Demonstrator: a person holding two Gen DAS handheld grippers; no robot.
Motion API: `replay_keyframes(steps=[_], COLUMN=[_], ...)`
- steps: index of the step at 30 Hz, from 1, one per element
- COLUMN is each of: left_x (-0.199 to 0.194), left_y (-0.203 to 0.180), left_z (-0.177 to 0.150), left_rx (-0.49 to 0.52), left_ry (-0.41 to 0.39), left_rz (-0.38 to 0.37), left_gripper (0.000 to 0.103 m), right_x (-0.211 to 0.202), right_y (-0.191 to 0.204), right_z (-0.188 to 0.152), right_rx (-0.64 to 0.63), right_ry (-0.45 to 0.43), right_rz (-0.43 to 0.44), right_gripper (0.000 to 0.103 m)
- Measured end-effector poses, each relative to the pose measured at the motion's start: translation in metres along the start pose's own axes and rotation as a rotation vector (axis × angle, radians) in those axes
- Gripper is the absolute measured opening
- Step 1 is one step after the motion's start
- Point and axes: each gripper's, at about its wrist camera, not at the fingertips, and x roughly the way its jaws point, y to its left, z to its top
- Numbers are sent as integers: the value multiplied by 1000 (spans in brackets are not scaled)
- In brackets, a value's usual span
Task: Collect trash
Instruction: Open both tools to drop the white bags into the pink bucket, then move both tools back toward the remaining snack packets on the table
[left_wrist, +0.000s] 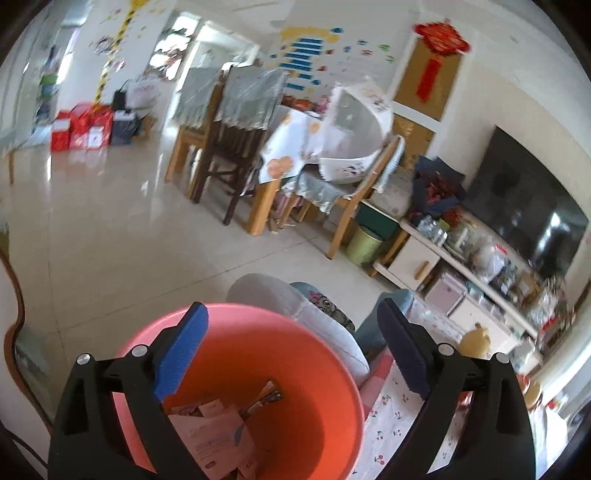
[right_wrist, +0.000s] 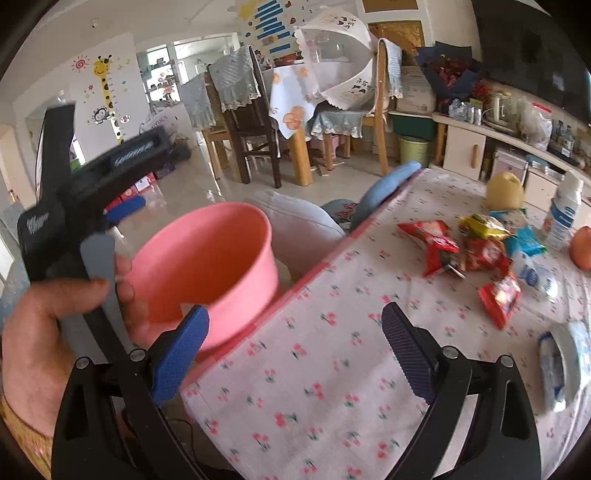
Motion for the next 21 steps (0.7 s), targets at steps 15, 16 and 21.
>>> replay_keyframes(steps=[15, 16, 21], left_x=[8, 8, 11], left_y=[-59, -61, -71], left_z=[-18, -19, -28], left_rx=[219, 220, 224], left_ry=[138, 144, 175], left_rz=[-37, -43, -72], left_gripper=[93, 93, 93], right_x=[-26, -27, -34], right_y=[-26, -28, -43], right_z=[-49, -50, -54], right_rx=[2, 8, 37], right_ry=[21, 24, 22], right_rz=[-45, -45, -51], right_gripper=[96, 96, 96])
